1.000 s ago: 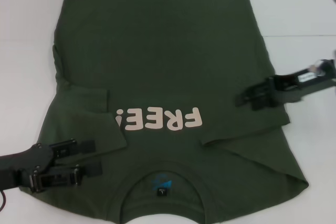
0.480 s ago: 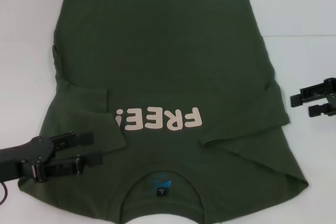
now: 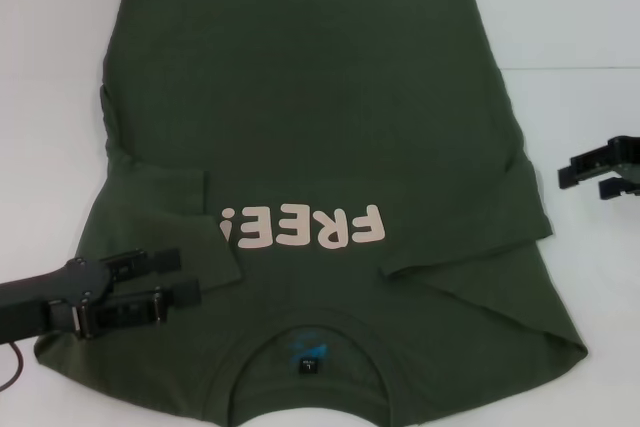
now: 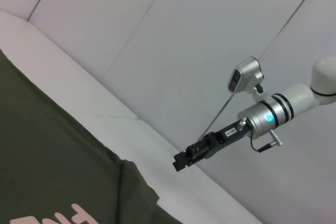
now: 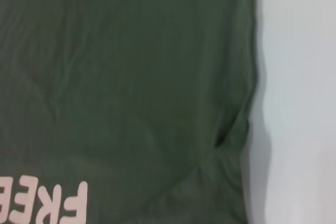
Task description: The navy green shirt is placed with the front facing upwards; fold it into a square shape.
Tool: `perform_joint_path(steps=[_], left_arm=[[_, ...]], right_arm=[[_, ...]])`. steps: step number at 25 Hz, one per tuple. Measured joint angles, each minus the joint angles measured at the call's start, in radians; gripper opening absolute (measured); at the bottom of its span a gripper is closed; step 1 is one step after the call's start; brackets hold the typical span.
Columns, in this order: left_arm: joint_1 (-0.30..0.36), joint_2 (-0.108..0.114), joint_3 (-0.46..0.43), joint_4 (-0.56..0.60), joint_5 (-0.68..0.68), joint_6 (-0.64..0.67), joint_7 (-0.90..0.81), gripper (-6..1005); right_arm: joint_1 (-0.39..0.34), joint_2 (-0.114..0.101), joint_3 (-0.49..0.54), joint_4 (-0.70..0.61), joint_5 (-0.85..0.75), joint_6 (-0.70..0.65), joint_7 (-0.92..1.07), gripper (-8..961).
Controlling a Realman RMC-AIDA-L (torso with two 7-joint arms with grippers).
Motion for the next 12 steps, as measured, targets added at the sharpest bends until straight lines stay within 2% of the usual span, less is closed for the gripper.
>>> perform_joint_path(steps=[12], left_arm=[[-0.007,0.000,0.003,0.004,0.003,-0.039,0.000,889]], right_arm=[[0.008,0.056,-0.017,0.013,-0.013,0.127,-0.016,718]])
